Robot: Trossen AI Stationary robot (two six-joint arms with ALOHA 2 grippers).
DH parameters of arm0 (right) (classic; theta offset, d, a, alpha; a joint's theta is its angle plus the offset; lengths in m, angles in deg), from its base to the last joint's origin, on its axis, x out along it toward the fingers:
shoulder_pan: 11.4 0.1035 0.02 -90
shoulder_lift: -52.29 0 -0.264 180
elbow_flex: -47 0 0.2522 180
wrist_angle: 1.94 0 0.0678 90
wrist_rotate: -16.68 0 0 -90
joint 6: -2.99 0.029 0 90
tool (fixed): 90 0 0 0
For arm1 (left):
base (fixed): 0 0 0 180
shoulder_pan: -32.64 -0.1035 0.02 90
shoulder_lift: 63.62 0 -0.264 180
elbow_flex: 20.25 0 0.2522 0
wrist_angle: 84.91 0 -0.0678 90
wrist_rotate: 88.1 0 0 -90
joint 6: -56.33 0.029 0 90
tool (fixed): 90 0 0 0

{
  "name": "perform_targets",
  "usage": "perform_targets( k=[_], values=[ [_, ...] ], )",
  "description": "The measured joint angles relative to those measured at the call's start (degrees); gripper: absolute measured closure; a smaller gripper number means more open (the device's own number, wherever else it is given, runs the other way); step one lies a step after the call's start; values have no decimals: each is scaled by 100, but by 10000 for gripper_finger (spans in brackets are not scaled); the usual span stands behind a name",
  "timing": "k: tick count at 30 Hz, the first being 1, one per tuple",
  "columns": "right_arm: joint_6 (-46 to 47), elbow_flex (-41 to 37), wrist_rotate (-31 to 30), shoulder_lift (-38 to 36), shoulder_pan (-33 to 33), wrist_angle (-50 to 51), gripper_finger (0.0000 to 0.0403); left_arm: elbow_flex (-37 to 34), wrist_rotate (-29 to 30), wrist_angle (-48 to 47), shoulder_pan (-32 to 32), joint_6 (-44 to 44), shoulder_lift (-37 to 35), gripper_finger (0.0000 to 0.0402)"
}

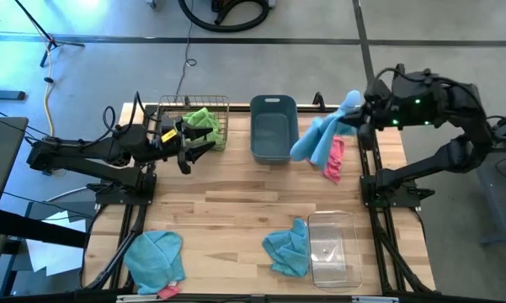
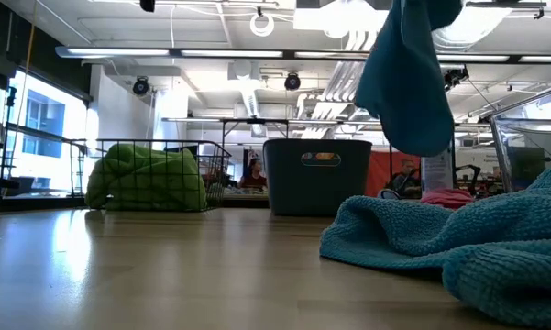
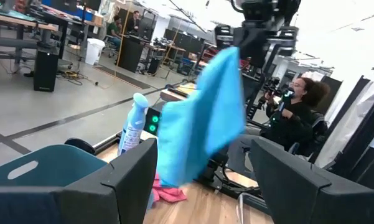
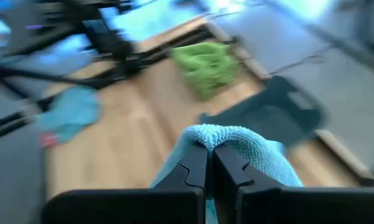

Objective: Sort microfiber towel by color & place in baskets
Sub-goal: Put the top blue towel into the transparent bin

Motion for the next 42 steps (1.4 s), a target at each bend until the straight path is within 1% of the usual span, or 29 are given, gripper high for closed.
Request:
perform_targets(
  k=[2,5,7,9,14,20,30,34,38,42],
  values=[
    [47,71,538,0,78,-40,403,0,2,0,0,-2,0,156],
    [253,172,1157,2,352,-195,403,0,2,2,1,30,0,156],
    [464,267,1417,4,591,-319,403,-1,5,2,1,31,1,156],
    [695,388,1490,2,862,-375,403,0,7,4,2,33,0,156],
    [1302,717,1488,4,1486,-389,403,-1,20,7,1,33,0,156],
    [2341,986,1591,-1,2163,-395,403,0,20,9,1,35,0,156],
    [3879,613,1536,93,3345,-375,403,-2,23,24,2,0,0,156],
    [4633,613,1520,198,3909,-620,403,-2,136,86,2,-2,0,156],
    [5188,613,1153,250,4503,-1073,403,-2,206,103,0,28,1,156],
    [5500,615,609,333,5019,-1004,403,-2,265,103,0,31,2,156]
  ],
)
